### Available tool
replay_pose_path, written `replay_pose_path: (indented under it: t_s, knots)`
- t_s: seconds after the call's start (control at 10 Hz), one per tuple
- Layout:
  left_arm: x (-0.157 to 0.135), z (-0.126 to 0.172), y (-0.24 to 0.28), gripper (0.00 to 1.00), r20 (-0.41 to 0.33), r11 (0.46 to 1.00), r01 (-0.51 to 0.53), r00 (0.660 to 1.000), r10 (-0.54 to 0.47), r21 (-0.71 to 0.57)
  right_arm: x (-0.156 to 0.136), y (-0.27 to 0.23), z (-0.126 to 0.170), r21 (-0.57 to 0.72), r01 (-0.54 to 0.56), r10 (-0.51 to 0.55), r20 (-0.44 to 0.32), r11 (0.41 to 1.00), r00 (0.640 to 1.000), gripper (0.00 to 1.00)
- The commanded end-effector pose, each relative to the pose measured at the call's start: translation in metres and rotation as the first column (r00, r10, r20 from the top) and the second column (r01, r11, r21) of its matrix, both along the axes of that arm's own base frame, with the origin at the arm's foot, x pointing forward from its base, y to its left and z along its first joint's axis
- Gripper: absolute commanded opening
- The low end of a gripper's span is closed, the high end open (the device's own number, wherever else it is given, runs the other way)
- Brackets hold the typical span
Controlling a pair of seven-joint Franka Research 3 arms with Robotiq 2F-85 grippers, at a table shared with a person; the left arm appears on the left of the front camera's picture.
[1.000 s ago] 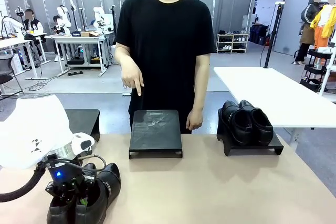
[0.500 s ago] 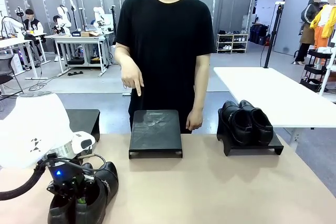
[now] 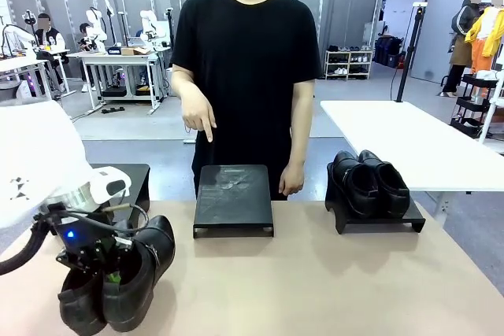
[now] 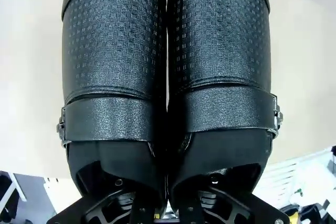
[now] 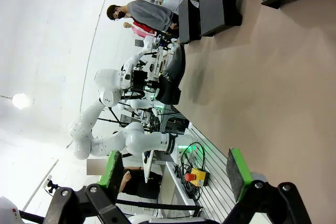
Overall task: Place the shoes on the stand as instructed by the person.
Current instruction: Pick up another pair of Shoes and place it on the Shoes Stand indicated by the person.
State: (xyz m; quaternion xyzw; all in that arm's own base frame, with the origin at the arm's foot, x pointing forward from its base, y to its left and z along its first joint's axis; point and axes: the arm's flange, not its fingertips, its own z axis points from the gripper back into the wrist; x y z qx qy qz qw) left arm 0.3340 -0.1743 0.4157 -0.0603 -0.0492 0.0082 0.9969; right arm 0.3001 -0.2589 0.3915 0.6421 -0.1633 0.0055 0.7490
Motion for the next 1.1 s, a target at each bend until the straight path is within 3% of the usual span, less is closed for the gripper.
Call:
replay_pose_path:
  t_s: [0.0,0.5,0.6,0.8,1.0]
  knots:
    - [-0.001,0.014,0.002,0.00,0.019,1.000,-0.009,1.000,0.009,0.011,-0.001,0.000,0.000,0.001,0.003,-0.003,0.004,1.000,1.000,1.00]
    - [-0.002,0.006,0.001,0.00,0.010,1.000,-0.001,1.000,0.001,-0.002,-0.001,0.000,0.000,0.001,0.003,-0.003,0.004,1.000,1.000,1.00]
    - [-0.003,0.000,0.003,0.09,-0.002,1.000,-0.002,1.000,0.002,0.003,-0.001,0.000,0.000,0.001,0.003,-0.003,0.004,1.000,1.000,1.00]
    - [-0.008,0.022,-0.012,0.09,0.129,0.994,0.001,0.992,0.013,-0.107,-0.001,0.000,0.000,0.001,0.003,-0.003,0.004,1.000,1.000,1.00]
    - [0.009,0.053,-0.045,0.09,0.161,0.996,0.021,0.987,-0.007,-0.086,-0.001,0.000,0.000,0.001,0.003,-0.003,0.004,1.000,1.000,1.00]
